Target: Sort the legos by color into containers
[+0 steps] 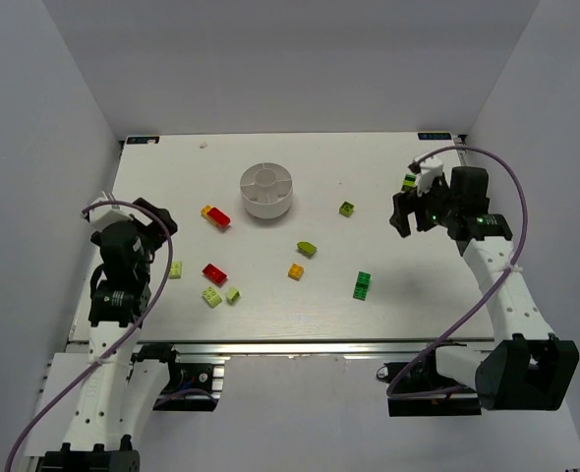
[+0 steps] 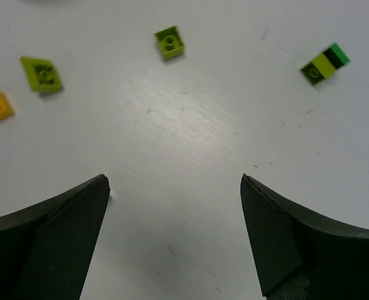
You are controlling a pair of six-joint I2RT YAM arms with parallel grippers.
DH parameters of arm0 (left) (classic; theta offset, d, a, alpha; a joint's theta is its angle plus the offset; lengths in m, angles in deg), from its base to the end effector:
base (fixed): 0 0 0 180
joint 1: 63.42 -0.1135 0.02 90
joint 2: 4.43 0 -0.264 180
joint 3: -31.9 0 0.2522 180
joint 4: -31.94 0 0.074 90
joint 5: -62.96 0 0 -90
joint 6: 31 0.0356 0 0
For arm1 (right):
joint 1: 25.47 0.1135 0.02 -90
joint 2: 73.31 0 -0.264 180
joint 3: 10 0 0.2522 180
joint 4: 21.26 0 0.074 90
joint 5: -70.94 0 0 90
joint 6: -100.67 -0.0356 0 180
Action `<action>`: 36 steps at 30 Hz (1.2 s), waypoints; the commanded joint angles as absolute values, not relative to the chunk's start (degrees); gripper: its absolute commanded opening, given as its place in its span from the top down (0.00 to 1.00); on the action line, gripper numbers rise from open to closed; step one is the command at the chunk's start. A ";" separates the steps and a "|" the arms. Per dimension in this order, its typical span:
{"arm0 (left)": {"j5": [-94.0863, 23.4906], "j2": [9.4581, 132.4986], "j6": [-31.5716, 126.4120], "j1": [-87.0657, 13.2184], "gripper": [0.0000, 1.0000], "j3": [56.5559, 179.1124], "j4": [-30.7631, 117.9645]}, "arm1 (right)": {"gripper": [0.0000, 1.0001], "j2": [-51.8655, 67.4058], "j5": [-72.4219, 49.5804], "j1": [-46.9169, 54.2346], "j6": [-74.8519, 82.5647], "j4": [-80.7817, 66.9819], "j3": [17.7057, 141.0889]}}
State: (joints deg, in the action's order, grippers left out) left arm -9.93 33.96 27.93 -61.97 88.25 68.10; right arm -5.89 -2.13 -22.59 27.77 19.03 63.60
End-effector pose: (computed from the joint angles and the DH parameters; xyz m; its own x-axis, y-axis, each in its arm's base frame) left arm 0.1558 0.0065 0.3215 -0.1357 -0.4900 -0.8611 -0.3797 0.8285 -0.4116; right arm 0.2580 0.0234 0.3238 -0.4504 -0.3043 -0.8394 -0.4408 0.8934 -0.0874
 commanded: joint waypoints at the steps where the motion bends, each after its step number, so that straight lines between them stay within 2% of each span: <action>1: -12.62 31.79 27.45 -61.84 0.02 86.54 68.73 | 0.11 -10.55 14.29 -22.13 45.88 25.62 61.34; 4: -14.73 29.07 27.45 -61.93 0.09 84.44 67.15 | 0.11 -13.62 20.63 -21.25 56.45 29.59 58.97; 6: -15.43 27.22 26.58 -61.84 0.19 83.81 67.24 | 0.11 -15.82 25.65 -21.16 66.27 34.84 58.17; 7: -15.61 26.78 26.22 -61.84 0.43 83.46 67.50 | 0.11 -16.79 29.24 -21.25 67.44 35.65 56.86; 9: -16.66 26.25 24.73 -61.84 0.78 83.46 69.08 | 0.14 -19.24 32.69 -21.16 69.11 35.48 55.27; 10: -17.01 26.25 24.03 -61.93 1.00 83.54 69.87 | 0.31 -19.69 33.58 -20.64 68.42 34.61 54.57; 12: -19.28 26.77 23.14 -61.93 1.00 83.81 71.89 | 0.58 -19.87 31.92 -19.59 59.78 28.59 53.07; 13: -20.61 27.03 23.23 -61.84 1.00 83.81 72.24 | 0.77 -19.35 30.00 -19.32 57.19 26.71 52.81; 14: -21.75 27.21 23.23 -61.84 0.90 83.64 72.77 | 0.79 -17.95 29.37 -18.88 55.86 25.74 53.07; 15: -23.94 27.56 22.88 -61.84 0.75 83.37 73.04 | 0.75 -17.07 29.02 -17.66 54.54 25.21 53.50; 16: -25.00 27.65 22.79 -61.84 0.60 83.20 73.04 | 0.54 -16.02 27.36 -16.78 54.01 25.03 53.94; 18: -26.33 27.74 22.35 -61.84 0.14 82.58 72.42 | 0.28 -12.85 23.93 -13.19 51.29 23.10 54.65; 19: -26.51 27.83 22.09 -61.84 0.02 82.41 72.34 | 0.15 -11.54 20.96 -11.95 49.28 21.26 54.91; 20: -26.51 27.92 21.82 -61.93 0.02 82.23 71.73 | 0.11 -8.48 20.06 -10.89 48.56 20.98 55.18; 24: -26.95 29.93 19.89 -61.84 0.02 82.14 69.88 | 0.11 -0.55 16.71 -5.97 43.64 19.14 58.69; 29: -26.77 34.85 20.06 -61.84 0.02 82.84 70.05 | 0.11 9.01 7.59 -2.36 33.99 9.67 60.80; 36: -26.07 35.39 19.63 -61.84 0.02 82.50 69.35 | 0.11 17.83 5.02 0.99 29.83 10.79 69.06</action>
